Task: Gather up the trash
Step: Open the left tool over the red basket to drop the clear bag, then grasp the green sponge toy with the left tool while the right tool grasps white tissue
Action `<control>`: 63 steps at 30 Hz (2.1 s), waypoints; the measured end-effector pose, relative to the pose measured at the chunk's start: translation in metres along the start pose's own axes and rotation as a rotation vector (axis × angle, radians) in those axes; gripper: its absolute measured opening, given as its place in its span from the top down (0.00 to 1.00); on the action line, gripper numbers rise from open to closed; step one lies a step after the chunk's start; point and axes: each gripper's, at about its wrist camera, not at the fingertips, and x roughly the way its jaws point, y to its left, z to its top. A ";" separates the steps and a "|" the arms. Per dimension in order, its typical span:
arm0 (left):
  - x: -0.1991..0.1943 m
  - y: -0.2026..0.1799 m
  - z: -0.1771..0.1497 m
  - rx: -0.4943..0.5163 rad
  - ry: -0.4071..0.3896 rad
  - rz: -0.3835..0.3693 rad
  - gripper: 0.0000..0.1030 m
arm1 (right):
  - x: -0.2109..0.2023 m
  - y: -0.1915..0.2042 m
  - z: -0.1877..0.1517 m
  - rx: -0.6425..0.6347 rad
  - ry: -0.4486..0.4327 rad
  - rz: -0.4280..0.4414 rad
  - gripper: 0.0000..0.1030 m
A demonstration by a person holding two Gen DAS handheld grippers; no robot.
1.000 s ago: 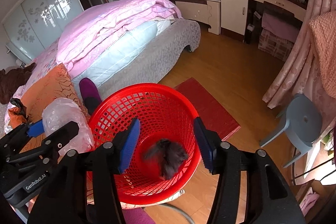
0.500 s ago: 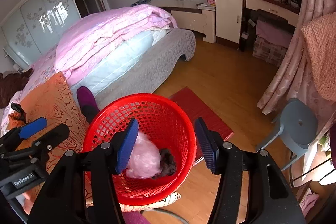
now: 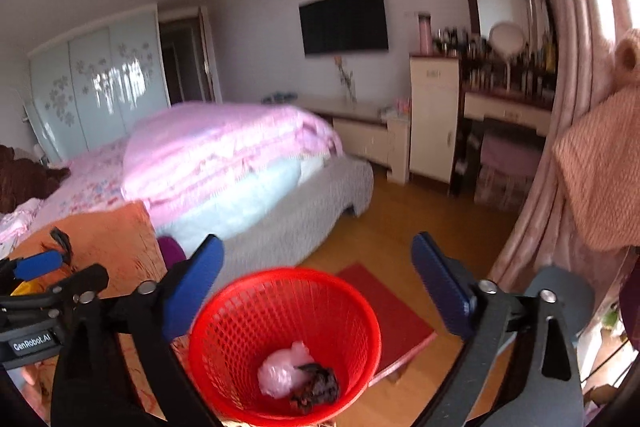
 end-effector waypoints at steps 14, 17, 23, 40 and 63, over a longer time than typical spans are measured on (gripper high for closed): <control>-0.089 0.060 -0.010 -0.098 -0.181 0.146 0.11 | -0.037 0.045 0.010 -0.035 -0.046 0.180 0.07; -0.099 0.083 -0.013 -0.135 -0.174 0.185 0.11 | -0.043 0.057 0.008 -0.051 -0.039 0.212 0.07; -0.113 0.156 -0.028 -0.257 -0.123 0.307 0.11 | -0.050 0.082 0.003 -0.104 -0.003 0.284 0.07; -0.143 0.272 -0.091 -0.437 0.001 0.453 0.12 | -0.033 0.189 -0.040 -0.333 0.231 0.560 0.07; -0.137 0.271 -0.102 -0.464 0.021 0.376 0.12 | -0.007 0.289 -0.092 -0.509 0.442 0.746 0.50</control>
